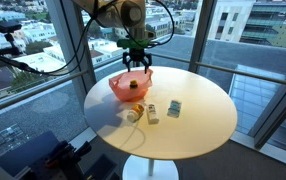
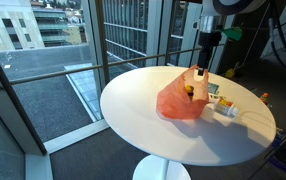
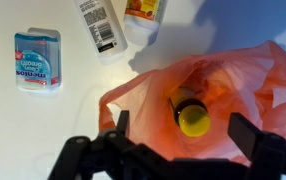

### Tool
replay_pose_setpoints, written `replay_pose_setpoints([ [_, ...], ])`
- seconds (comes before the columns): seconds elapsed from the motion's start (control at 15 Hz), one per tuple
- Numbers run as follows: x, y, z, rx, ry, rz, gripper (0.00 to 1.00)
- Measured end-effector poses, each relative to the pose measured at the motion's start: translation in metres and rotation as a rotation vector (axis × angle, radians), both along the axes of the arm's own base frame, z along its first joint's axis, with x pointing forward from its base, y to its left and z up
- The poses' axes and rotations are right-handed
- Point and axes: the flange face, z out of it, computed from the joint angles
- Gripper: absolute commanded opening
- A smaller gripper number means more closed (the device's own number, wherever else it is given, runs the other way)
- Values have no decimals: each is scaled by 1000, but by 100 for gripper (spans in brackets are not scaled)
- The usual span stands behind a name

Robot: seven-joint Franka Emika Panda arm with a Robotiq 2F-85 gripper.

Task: Put the brown bottle in the plastic

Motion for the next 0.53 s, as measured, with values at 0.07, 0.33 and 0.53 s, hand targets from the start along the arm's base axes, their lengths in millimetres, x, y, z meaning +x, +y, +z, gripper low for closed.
replay_pose_setpoints([
  [0.07,-5,-3,7,-5,13,-6,100],
  [0.33,-24,-19,33,-26,67,-49,100],
  [0.53,-39,-34,51,-43,88,-133,100],
])
